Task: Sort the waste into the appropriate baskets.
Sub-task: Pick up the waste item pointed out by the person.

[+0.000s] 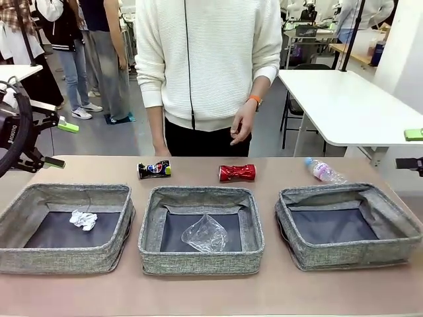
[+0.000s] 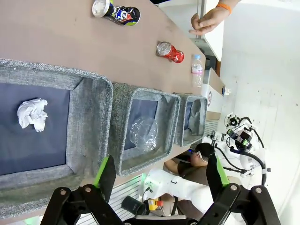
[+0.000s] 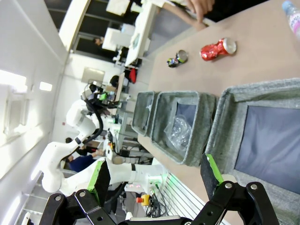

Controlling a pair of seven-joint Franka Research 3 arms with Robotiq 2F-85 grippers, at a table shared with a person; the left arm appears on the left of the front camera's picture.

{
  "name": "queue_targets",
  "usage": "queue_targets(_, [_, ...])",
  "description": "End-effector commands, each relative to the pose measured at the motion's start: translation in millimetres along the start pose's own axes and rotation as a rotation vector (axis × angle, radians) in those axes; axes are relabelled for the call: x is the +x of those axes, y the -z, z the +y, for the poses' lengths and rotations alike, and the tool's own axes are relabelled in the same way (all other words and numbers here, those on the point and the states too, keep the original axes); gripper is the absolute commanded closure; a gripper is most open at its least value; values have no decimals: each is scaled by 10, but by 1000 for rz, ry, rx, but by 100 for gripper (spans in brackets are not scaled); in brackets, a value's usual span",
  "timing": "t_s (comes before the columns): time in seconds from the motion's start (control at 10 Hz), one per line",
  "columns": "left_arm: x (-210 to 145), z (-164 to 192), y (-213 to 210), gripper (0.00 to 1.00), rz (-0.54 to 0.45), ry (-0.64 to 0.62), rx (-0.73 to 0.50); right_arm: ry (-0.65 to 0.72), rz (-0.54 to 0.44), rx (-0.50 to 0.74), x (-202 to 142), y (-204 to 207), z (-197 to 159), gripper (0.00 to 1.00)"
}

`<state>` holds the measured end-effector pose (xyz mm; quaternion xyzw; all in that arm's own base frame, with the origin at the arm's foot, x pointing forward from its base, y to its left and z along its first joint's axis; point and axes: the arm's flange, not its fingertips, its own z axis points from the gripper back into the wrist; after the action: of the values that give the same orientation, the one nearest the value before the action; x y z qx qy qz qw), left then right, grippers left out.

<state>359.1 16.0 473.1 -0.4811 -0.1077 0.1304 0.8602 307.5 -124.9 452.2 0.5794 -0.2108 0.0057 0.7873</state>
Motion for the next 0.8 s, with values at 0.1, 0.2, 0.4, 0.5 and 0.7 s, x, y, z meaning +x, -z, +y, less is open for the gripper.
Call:
queue_targets(0.1, [12, 3, -1, 0, -2, 19, -29, 14, 3, 4, 1, -7, 34, 0])
queue_targets(0.2, [12, 3, -1, 0, -2, 19, -29, 14, 3, 4, 1, -7, 34, 0])
queue_targets(0.4, [12, 3, -1, 0, -2, 19, -29, -71, 62, -65, 230, 315, 113, 0])
queue_targets(0.5, [12, 3, -1, 0, -2, 19, -29, -196, 158, -216, 504, 869, 289, 0])
queue_targets(0.7, [12, 3, -1, 0, -2, 19, -29, -470, 344, -550, 761, 1956, 426, 0])
